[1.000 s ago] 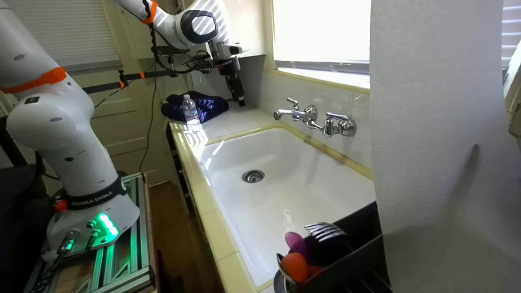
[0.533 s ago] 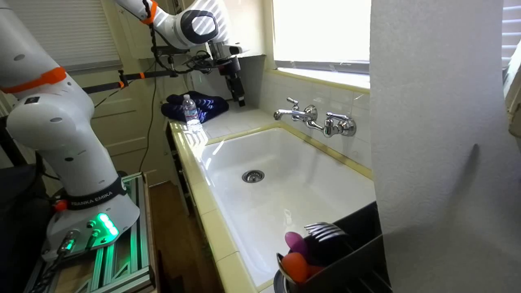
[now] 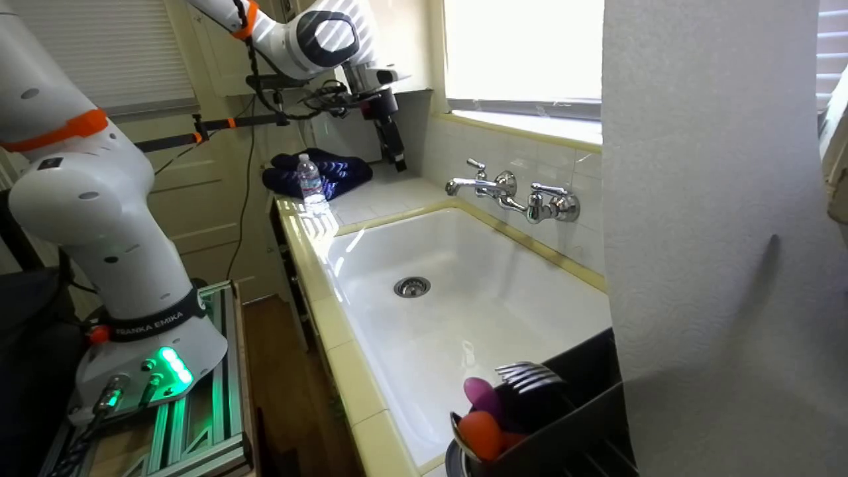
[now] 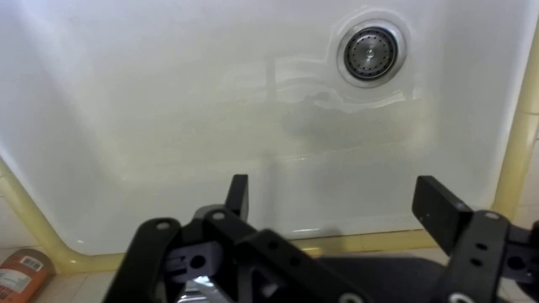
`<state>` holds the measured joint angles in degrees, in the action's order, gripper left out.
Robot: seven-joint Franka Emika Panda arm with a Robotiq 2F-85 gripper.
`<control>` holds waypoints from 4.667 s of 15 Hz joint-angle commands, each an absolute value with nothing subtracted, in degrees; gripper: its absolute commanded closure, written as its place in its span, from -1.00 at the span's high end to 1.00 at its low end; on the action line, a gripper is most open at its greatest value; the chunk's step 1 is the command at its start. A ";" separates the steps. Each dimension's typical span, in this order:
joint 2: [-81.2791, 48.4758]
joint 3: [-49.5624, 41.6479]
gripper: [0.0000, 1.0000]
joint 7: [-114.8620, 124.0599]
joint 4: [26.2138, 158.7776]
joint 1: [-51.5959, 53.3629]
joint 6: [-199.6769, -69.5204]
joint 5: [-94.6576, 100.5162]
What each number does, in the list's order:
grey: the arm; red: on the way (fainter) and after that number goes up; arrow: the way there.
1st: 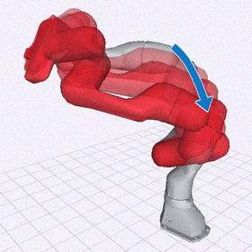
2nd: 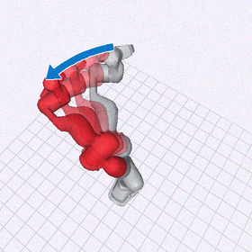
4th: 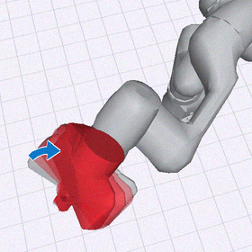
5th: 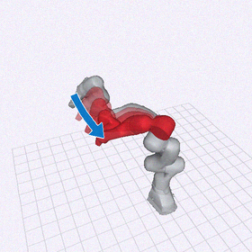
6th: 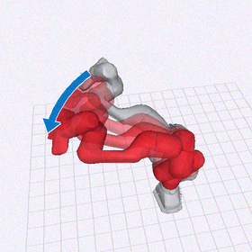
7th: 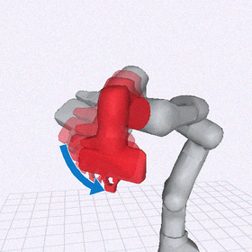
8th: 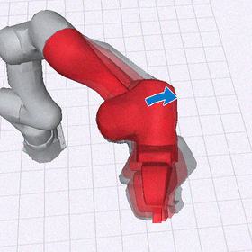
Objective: Pull up the paper
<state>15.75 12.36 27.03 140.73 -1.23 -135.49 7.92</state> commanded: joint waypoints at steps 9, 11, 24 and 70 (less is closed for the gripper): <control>23.48 11.77 1.00 38.93 137.08 -9.55 -125.93 31.99; 25.13 11.00 1.00 36.84 135.98 -9.72 -121.84 34.36; 25.45 8.82 1.00 37.19 134.14 -8.00 -118.39 36.57; 15.63 -14.89 0.23 0.34 109.77 -14.87 -140.53 42.52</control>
<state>17.97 -14.49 2.80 112.03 -14.80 -139.21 44.71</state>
